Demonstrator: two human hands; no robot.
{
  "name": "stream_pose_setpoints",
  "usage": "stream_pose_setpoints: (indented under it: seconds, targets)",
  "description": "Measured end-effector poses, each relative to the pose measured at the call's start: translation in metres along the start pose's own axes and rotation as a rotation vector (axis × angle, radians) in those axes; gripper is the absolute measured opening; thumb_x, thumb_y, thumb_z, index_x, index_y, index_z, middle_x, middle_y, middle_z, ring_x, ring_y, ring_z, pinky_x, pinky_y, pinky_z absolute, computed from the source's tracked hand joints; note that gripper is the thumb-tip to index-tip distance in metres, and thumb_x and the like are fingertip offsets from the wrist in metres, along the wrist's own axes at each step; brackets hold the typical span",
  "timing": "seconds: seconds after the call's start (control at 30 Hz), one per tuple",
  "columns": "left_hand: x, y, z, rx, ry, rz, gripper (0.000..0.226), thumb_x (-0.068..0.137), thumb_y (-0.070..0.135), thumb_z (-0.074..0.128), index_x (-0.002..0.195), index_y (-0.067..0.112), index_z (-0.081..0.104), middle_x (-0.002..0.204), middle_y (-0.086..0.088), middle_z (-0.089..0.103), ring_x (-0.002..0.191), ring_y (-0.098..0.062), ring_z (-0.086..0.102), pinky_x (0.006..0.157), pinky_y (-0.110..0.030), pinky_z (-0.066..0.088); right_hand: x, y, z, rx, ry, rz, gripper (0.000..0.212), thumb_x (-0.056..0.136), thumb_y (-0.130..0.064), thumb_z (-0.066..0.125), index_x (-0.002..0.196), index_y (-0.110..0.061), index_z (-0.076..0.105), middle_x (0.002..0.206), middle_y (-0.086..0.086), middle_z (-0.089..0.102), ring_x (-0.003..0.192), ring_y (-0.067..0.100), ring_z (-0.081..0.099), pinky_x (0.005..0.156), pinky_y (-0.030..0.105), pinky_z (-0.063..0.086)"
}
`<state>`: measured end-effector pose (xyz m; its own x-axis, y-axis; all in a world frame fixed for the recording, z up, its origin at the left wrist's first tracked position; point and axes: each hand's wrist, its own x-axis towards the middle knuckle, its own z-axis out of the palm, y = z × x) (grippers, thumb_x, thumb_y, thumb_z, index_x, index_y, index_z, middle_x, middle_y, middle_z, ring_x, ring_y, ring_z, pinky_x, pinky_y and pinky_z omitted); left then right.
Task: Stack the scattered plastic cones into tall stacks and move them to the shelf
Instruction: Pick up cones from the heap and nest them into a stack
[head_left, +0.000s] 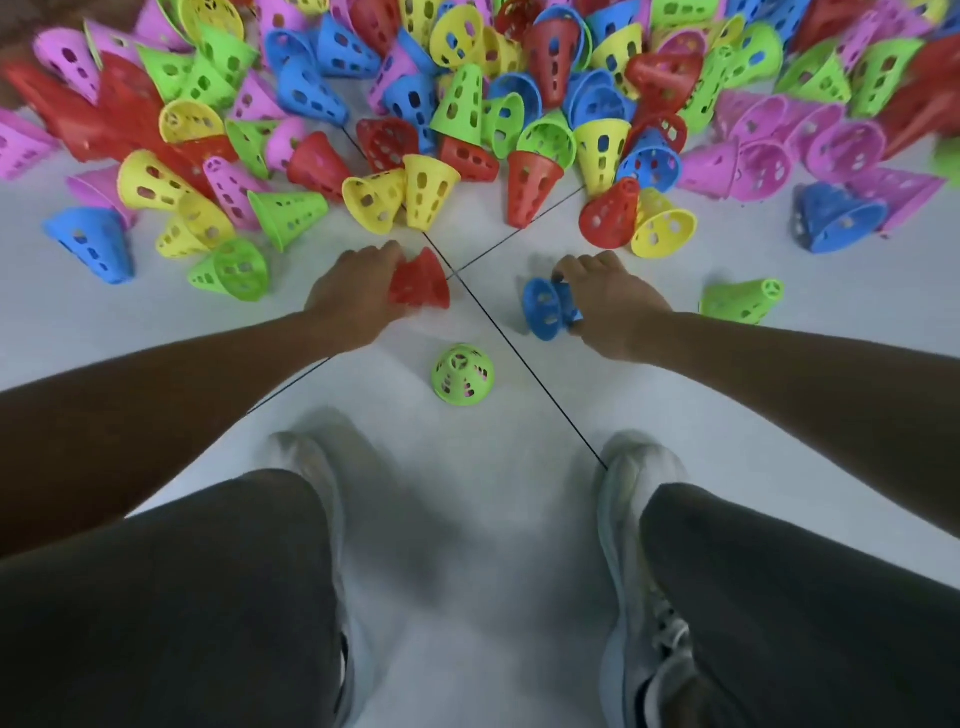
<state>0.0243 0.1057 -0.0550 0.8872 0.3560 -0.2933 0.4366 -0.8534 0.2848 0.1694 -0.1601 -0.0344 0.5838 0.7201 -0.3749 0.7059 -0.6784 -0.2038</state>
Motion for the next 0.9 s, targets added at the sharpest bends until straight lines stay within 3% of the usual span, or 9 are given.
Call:
stream_pose_setpoints:
  seconds: [0.23, 0.33, 0.43, 0.5, 0.7, 0.8, 0.9]
  targets:
    - [-0.043, 0.011, -0.012, -0.34, 0.099, -0.056, 0.048, 0.08, 0.036, 0.083, 0.116, 0.016, 0.059, 0.098, 0.0, 0.069, 0.087, -0.022, 0.065, 0.079, -0.034, 0.05, -0.023, -0.001, 0.012, 0.115, 0.0, 0.065, 0.05, 0.088, -0.025, 0.073, 0.127, -0.016, 0.042, 0.124, 0.006, 0.056, 0.119, 0.026, 0.043, 0.086, 0.042, 0.046]
    - [-0.066, 0.025, -0.021, -0.492, 0.159, -0.075, 0.041, 0.08, 0.038, 0.083, 0.112, 0.02, 0.065, 0.096, 0.004, 0.07, 0.084, -0.014, 0.066, 0.074, -0.017, 0.047, -0.033, -0.004, 0.012, 0.256, 0.005, 0.11, 0.051, 0.09, -0.028, 0.072, 0.13, -0.017, 0.042, 0.124, 0.005, 0.054, 0.115, 0.026, 0.047, 0.088, 0.041, 0.046]
    - [-0.085, 0.039, -0.027, -0.581, 0.189, -0.055, 0.035, 0.079, 0.036, 0.084, 0.108, 0.024, 0.068, 0.096, 0.005, 0.071, 0.084, -0.013, 0.066, 0.079, -0.022, 0.052, -0.042, -0.01, 0.009, 0.382, -0.017, 0.144, 0.053, 0.091, -0.031, 0.071, 0.133, -0.016, 0.042, 0.123, 0.007, 0.055, 0.11, 0.027, 0.052, 0.088, 0.04, 0.046]
    - [-0.092, 0.048, -0.028, -0.576, 0.197, -0.005, 0.034, 0.078, 0.031, 0.085, 0.107, 0.025, 0.068, 0.099, 0.003, 0.068, 0.088, -0.012, 0.065, 0.083, -0.029, 0.056, -0.047, -0.013, 0.01, 0.457, -0.013, 0.142, 0.052, 0.092, -0.033, 0.07, 0.133, -0.017, 0.043, 0.123, 0.007, 0.056, 0.106, 0.026, 0.054, 0.088, 0.039, 0.046]
    - [-0.1, 0.058, -0.031, -0.446, 0.203, 0.104, 0.039, 0.071, 0.027, 0.088, 0.105, 0.022, 0.071, 0.095, -0.001, 0.061, 0.086, -0.014, 0.061, 0.083, -0.031, 0.054, -0.055, -0.026, 0.007, 0.747, 0.117, 0.197, 0.047, 0.092, -0.035, 0.07, 0.134, -0.023, 0.052, 0.111, 0.003, 0.058, 0.092, 0.018, 0.054, 0.078, 0.027, 0.039]
    - [-0.101, 0.051, -0.029, -0.354, 0.145, 0.144, 0.036, 0.071, 0.031, 0.087, 0.103, 0.021, 0.072, 0.094, 0.002, 0.059, 0.083, -0.01, 0.058, 0.08, -0.029, 0.051, -0.057, -0.039, 0.001, 0.981, 0.163, 0.213, 0.043, 0.093, -0.027, 0.069, 0.134, -0.023, 0.056, 0.098, -0.011, 0.058, 0.084, 0.011, 0.056, 0.083, 0.035, 0.05]
    - [-0.1, 0.048, -0.021, -0.284, 0.088, 0.185, 0.035, 0.072, 0.029, 0.084, 0.103, 0.019, 0.071, 0.094, 0.005, 0.055, 0.08, -0.007, 0.052, 0.077, -0.027, 0.047, -0.057, -0.048, -0.001, 1.043, 0.192, 0.193, 0.045, 0.097, -0.022, 0.063, 0.14, -0.022, 0.053, 0.104, -0.016, 0.057, 0.093, 0.017, 0.06, 0.09, 0.04, 0.053]
